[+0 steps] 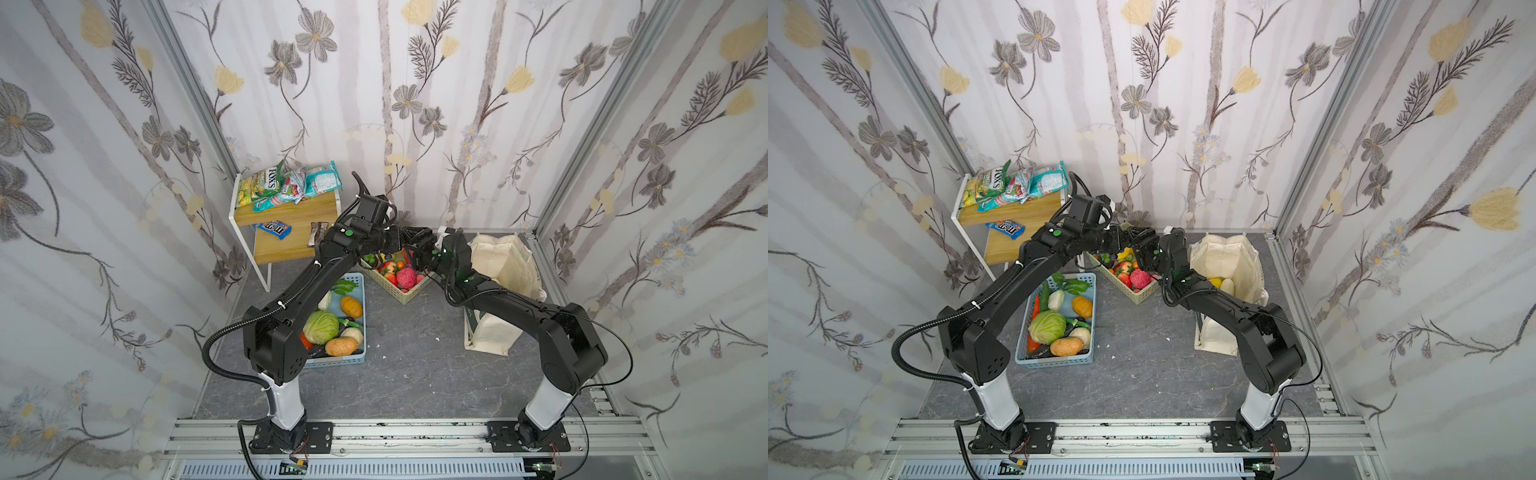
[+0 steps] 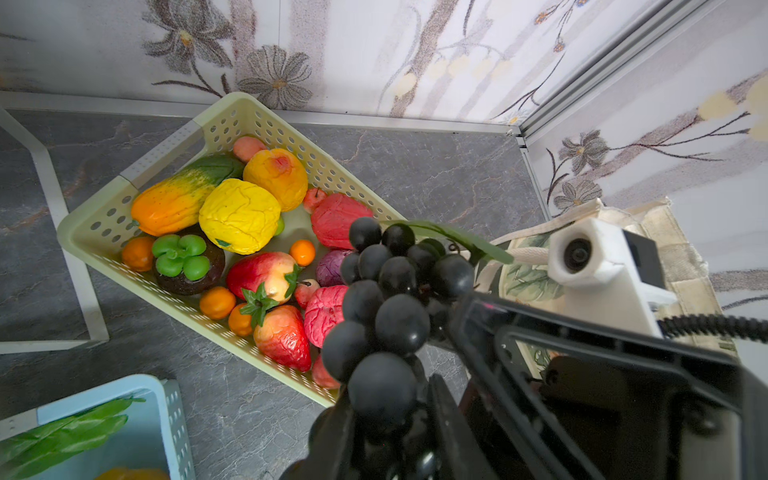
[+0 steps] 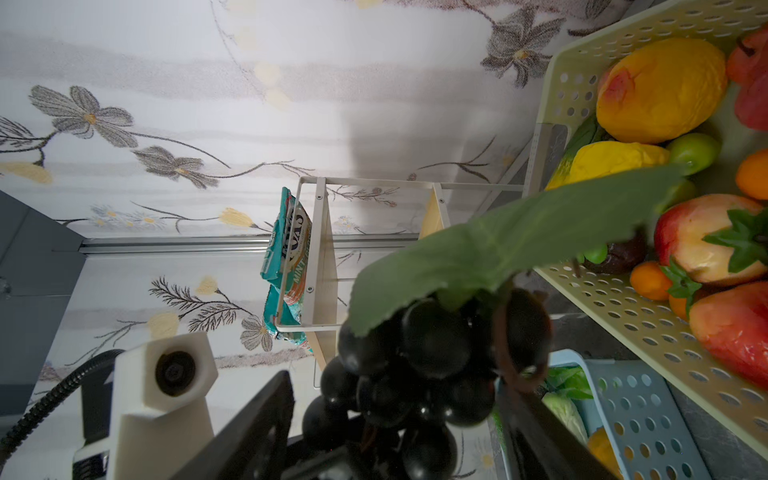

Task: Place the food into the grocery bag and tie it
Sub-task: 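Lift the black grapes with the left gripper while the right gripper approaches them, then grasp the black grapes with the right gripper from the left gripper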

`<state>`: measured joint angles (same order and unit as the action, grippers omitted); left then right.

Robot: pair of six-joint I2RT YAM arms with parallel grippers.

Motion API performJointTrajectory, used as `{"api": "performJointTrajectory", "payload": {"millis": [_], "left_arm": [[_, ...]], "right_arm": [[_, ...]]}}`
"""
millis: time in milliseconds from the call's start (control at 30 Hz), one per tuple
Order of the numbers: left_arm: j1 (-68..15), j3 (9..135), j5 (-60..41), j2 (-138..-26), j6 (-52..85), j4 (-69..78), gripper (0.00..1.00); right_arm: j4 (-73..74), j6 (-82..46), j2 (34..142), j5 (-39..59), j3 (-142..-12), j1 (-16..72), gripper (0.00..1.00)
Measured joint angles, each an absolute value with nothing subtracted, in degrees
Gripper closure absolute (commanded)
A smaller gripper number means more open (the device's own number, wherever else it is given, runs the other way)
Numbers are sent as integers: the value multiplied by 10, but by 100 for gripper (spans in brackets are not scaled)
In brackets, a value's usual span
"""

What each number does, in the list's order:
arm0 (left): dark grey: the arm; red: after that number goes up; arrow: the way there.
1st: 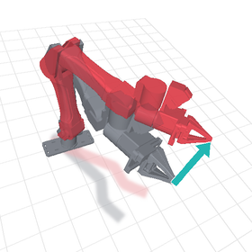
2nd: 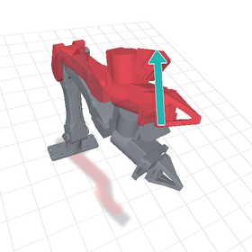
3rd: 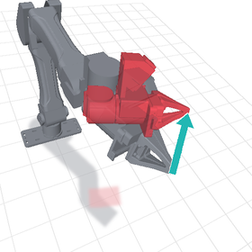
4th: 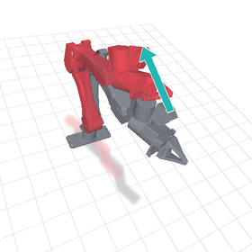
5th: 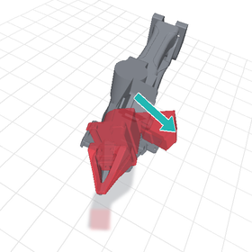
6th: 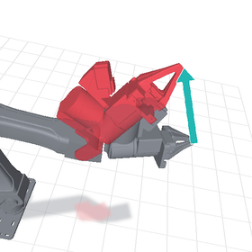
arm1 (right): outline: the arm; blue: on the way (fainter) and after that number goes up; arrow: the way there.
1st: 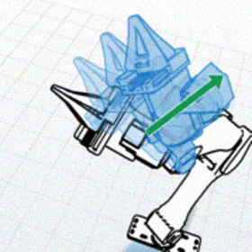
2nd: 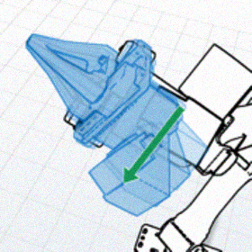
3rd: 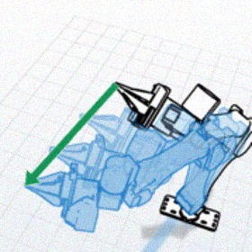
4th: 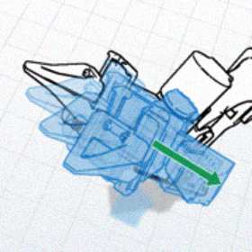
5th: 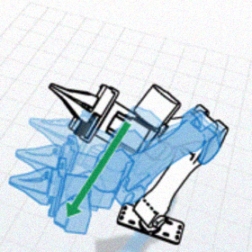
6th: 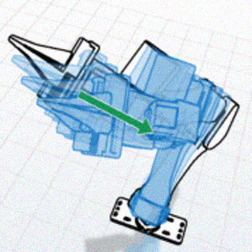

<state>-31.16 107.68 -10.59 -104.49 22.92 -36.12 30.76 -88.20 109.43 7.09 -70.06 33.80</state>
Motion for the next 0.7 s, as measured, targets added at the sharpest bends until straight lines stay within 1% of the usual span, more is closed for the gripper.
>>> {"api": "performJointTrajectory", "payload": {"millis": [133,233,367,567,633,700], "left_arm": [[-317,1072,-110,-1041,230,-357,73],[-322,1063,-111,-1037,232,-354,73],[-323,1053,-111,-1032,236,-354,72],[-324,1045,-109,-1028,240,-351,69],[-324,1044,-110,-1028,240,-349,65],[-324,1044,-109,-1028,242,-345,57]], "right_arm": [[323,-902,1102,69,-701,339,26],[339,-919,1113,69,-701,339,31],[344,-927,1118,69,-702,340,44],[349,-927,1109,66,-692,338,53],[349,-927,1106,60,-688,337,56],[350,-927,1105,60,-685,334,56]]}}
